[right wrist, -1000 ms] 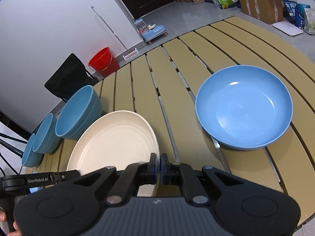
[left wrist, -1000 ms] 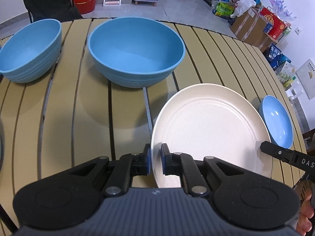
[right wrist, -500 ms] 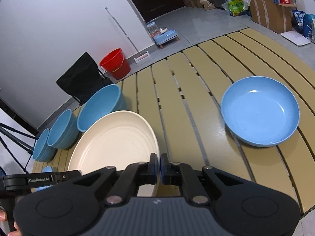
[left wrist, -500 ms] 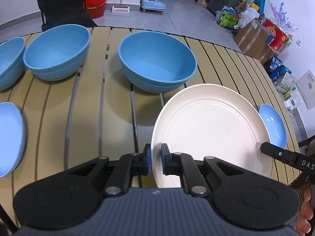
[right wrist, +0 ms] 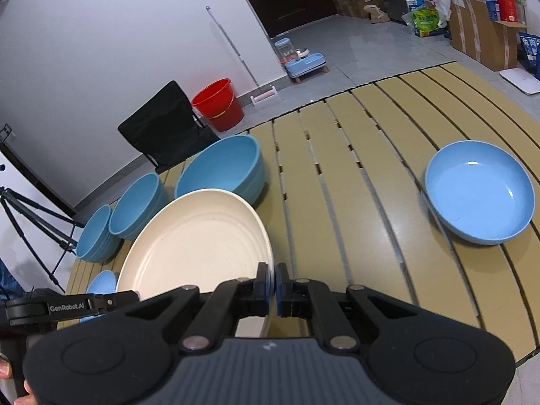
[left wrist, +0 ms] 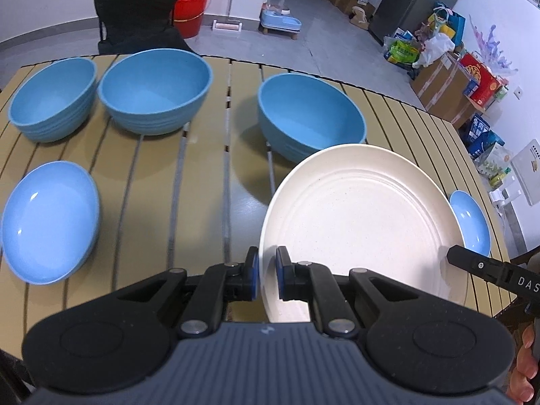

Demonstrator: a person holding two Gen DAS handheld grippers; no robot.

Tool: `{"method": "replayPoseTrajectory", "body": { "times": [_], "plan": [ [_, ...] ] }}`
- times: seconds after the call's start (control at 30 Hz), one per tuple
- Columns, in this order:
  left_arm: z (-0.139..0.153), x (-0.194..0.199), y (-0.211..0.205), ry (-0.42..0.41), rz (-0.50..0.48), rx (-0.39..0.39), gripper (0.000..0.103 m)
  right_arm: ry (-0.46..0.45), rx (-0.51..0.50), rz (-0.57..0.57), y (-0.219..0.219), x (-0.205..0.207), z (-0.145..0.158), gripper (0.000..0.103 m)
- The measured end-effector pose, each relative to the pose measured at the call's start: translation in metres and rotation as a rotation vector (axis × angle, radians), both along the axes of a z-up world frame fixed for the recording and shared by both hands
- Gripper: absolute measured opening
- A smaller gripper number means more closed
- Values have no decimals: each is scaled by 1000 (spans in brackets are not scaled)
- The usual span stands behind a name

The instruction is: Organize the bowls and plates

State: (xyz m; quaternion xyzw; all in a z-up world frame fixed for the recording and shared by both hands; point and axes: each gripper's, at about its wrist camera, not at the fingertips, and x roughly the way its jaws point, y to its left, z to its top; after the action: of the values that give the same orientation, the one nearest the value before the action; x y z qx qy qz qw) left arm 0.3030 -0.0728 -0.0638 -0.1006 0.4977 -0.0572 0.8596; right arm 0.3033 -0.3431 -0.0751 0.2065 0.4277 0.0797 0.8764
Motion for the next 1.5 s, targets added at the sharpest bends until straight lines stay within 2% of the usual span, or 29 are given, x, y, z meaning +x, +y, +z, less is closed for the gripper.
{"method": "replayPoseTrajectory", "body": {
  "times": [0.73,1.07,1.5],
  "plan": [
    [2,-45,81,-4,89,-15,10,11,-9,97,81,-24,2,4],
    [-19,-48,100,30,110,-4,10,49,-27,118,106,-21,-18,4],
    [-46,-33,102,56,95,35,10,81,-57,116,119,-5,-50,4]
  ]
}}
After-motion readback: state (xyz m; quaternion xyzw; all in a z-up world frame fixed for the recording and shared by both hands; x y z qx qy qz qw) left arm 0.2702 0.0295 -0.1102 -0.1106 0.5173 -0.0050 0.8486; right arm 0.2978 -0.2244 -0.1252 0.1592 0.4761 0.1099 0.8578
